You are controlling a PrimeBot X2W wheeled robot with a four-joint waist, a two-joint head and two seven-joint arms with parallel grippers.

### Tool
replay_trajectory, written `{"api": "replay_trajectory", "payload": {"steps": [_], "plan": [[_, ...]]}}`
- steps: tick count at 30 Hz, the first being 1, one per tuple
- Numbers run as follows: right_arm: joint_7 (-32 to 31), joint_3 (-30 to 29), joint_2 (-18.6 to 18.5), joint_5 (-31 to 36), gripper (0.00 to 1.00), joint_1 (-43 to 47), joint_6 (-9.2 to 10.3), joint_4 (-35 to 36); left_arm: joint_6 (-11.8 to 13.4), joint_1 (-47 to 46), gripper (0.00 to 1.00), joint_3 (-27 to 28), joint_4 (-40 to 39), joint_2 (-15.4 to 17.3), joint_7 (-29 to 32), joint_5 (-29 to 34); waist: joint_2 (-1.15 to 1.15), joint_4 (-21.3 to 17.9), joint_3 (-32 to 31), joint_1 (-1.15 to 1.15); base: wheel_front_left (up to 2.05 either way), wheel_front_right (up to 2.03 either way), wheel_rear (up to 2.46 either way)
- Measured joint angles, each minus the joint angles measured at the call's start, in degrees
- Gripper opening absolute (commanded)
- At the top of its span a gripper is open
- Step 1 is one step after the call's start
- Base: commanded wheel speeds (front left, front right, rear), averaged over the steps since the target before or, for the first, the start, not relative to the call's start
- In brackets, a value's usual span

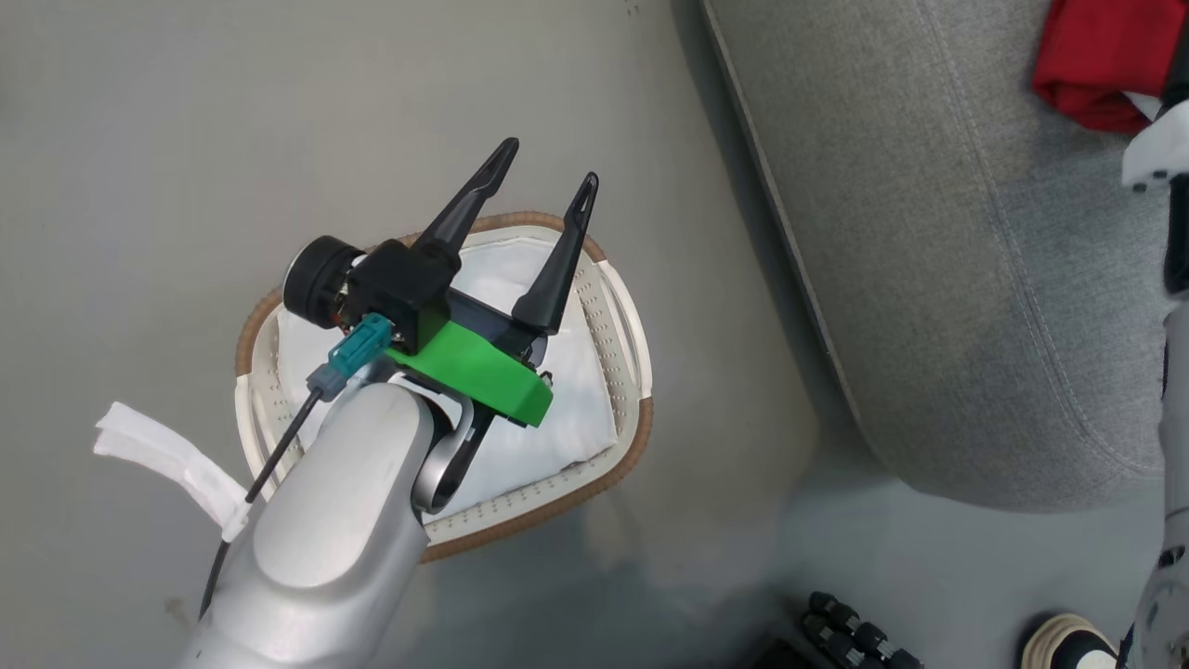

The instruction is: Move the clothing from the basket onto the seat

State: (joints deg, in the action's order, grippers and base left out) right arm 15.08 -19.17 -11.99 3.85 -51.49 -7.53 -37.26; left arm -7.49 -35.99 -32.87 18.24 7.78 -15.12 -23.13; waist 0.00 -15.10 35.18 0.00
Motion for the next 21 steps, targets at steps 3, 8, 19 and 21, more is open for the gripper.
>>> {"api": "replay_trajectory", "payload": {"steps": [3, 8, 19, 21], "plan": [[0.0, 0.6, 0.7, -1.9, 1.00, 5.1, 0.00, 3.7, 0.0, 0.2, 1.00, 2.2, -1.0, -0.7, 0.0, 0.6, 0.00, 0.4, -1.0, 0.00, 0.00, 0.00, 0.00], [0.0, 4.4, 1.8, -5.4, 1.00, 12.2, 0.00, 8.3, 0.0, 2.8, 1.00, 7.0, -1.6, -1.0, 0.0, 3.0, 0.00, 1.4, -3.3, 0.00, 0.00, 0.00, 0.00], [0.0, 12.2, 4.0, -10.3, 1.00, 22.4, 0.00, 14.6, 0.5, 12.5, 1.00, 20.5, -1.7, -3.6, 0.0, 10.1, 0.00, 7.8, -9.5, 0.00, 0.00, 0.00, 0.00], [0.0, 13.2, 4.4, -10.5, 1.00, 23.4, 0.00, 15.0, 0.8, 14.1, 1.00, 22.1, -0.8, -3.7, 0.0, 11.1, 0.00, 9.3, -10.7, 0.00, 0.00, 0.00, 0.00]]}}
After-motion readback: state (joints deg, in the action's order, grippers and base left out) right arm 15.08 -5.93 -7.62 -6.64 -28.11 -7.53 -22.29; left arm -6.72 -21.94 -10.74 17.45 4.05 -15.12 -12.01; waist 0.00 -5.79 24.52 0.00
